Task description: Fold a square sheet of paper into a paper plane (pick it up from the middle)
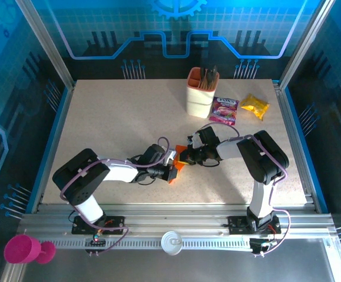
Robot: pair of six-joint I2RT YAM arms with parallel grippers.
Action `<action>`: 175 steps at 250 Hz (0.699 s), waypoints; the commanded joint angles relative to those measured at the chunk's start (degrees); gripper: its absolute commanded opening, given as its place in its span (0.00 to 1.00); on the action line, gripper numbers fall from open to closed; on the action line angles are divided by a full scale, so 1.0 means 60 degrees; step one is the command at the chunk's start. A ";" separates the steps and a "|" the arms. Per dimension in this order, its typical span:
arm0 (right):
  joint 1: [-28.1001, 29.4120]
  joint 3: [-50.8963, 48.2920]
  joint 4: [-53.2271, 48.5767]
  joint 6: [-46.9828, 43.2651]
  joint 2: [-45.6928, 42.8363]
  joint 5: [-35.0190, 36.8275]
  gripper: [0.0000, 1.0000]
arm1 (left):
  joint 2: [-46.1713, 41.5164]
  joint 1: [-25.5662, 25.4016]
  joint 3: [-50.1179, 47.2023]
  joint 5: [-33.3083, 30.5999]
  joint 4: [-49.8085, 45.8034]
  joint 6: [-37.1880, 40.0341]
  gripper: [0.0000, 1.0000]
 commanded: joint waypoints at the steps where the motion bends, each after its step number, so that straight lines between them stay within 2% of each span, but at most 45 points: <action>1: 0.0026 -0.0713 -0.2650 -0.0216 0.1222 0.2461 0.00 | 0.0284 0.0109 -0.0373 0.0127 0.0150 0.0233 0.00; 49: 0.0004 -0.0265 -0.2926 -0.0444 0.0610 0.2145 0.00 | 0.0431 0.0168 -0.0674 0.0127 0.0400 0.0195 0.00; 123: -0.0047 0.0416 -0.3301 -0.0981 -0.2062 0.1874 0.00 | 0.0661 0.0186 -0.0885 0.0108 0.0719 0.0035 0.00; 175: 0.0017 0.0050 -0.3271 -0.0986 -0.3143 0.2031 0.00 | 0.0709 0.0182 -0.0924 0.0085 0.0769 0.0042 0.00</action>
